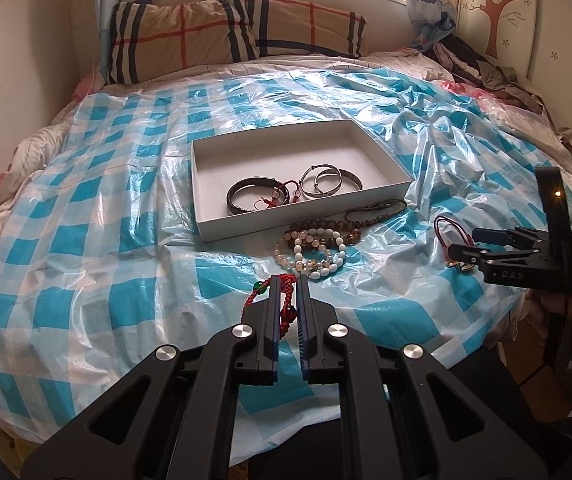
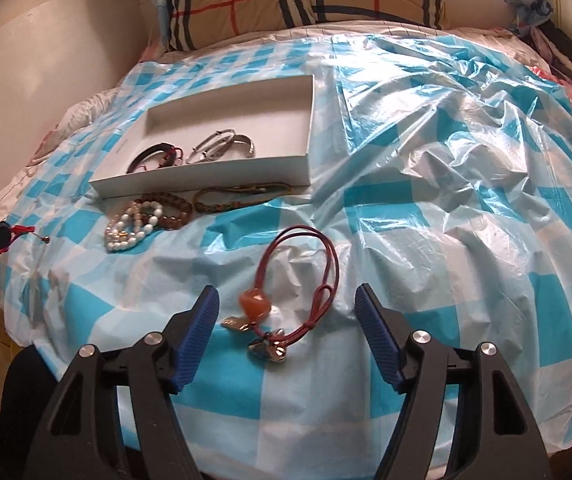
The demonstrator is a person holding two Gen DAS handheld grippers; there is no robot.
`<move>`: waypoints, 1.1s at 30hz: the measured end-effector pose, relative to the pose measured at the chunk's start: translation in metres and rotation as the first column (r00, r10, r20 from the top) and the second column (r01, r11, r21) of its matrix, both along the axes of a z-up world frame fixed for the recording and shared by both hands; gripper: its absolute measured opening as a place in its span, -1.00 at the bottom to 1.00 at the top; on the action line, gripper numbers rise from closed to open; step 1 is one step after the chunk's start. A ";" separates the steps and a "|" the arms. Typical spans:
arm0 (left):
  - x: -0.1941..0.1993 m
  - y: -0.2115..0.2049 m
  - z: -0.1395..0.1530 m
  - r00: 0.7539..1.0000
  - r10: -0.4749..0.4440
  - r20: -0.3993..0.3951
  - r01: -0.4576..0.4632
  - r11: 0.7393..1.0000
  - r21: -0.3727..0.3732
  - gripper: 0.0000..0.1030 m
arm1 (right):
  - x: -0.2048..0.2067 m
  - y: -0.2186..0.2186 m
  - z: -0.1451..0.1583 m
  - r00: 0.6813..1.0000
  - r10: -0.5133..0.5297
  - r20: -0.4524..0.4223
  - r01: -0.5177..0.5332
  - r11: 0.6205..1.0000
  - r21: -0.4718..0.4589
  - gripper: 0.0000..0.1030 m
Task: Organize jewelry
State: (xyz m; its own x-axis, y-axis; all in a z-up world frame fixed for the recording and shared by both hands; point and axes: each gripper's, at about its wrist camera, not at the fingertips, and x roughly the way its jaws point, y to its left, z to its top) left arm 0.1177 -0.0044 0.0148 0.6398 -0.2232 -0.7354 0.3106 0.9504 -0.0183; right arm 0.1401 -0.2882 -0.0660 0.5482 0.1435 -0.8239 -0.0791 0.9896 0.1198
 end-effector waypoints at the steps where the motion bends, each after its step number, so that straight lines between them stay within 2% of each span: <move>1: 0.001 0.000 0.000 1.000 0.000 -0.002 0.000 1.000 0.001 -0.86 | 0.003 0.001 -0.004 1.000 0.002 -0.004 -0.002 1.000 -0.005 0.34; 2: 0.001 -0.001 0.000 1.000 0.000 -0.002 0.000 1.000 0.002 -0.86 | 0.003 0.002 -0.004 1.000 0.008 0.006 -0.008 1.000 -0.006 0.29; 4: 0.002 -0.001 0.000 1.000 0.000 -0.002 0.000 1.000 0.002 -0.86 | 0.001 0.002 0.000 1.000 0.026 0.017 -0.026 1.000 0.011 -0.44; 5: 0.002 -0.001 0.000 1.000 0.000 -0.001 0.000 1.000 0.001 -0.86 | -0.002 0.002 0.003 0.999 0.030 0.021 -0.031 0.999 0.025 -0.61; 6: 0.002 -0.001 0.000 1.000 0.000 0.000 0.000 1.000 0.000 -0.86 | -0.004 0.002 0.006 0.999 0.037 0.028 -0.038 0.999 0.034 -0.69; 9: 0.001 -0.002 0.002 1.000 -0.006 0.007 0.006 1.000 -0.003 -0.86 | -0.015 0.007 0.018 0.997 0.058 0.054 -0.060 0.998 0.032 -0.69; 24: -0.025 -0.002 0.033 0.997 -0.011 0.071 0.011 1.000 -0.007 -0.86 | -0.058 0.044 0.088 0.967 0.143 0.209 -0.175 0.974 0.142 -0.69; 33: -0.036 0.002 0.043 0.995 0.009 0.095 -0.009 1.000 -0.005 -0.86 | -0.074 0.066 0.113 0.945 0.189 0.266 -0.239 0.956 0.168 -0.69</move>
